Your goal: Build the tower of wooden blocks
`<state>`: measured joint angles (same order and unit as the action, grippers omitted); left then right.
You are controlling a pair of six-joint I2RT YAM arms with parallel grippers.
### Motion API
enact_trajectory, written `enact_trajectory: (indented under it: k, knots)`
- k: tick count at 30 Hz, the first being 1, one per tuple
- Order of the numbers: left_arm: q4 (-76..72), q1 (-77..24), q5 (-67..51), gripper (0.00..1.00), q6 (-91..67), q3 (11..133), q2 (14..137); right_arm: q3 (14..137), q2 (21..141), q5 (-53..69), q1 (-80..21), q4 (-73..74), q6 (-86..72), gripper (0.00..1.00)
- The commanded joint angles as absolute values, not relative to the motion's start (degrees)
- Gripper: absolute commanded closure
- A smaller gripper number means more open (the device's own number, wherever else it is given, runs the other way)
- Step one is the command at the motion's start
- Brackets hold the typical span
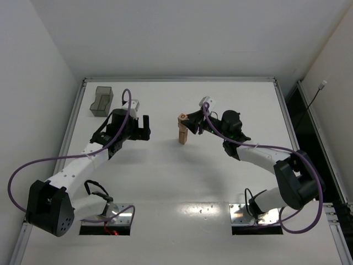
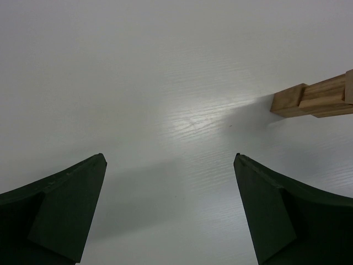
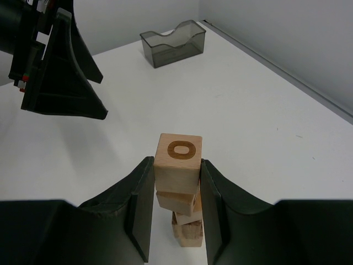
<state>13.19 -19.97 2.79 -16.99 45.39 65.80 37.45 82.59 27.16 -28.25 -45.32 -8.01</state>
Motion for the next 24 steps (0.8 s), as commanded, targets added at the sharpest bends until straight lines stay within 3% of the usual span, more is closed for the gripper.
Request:
enact_trajectory:
  k: [1, 19, 24]
  knots:
    - [11.07, -20.65, 2.81, 0.0, -17.31, 48.16, 66.09, 37.53, 83.06, 27.77, -27.95, -47.9, -8.09, 1.0]
    - [11.07, -20.65, 2.81, 0.0, -17.31, 48.16, 66.62, 38.06, 84.11, 27.77, -27.95, -47.37, -8.09, 0.99]
    - [10.55, -20.65, 2.81, 0.0, -17.31, 48.16, 66.62, 38.06, 84.64, 27.25, -27.95, -47.37, -8.09, 0.92]
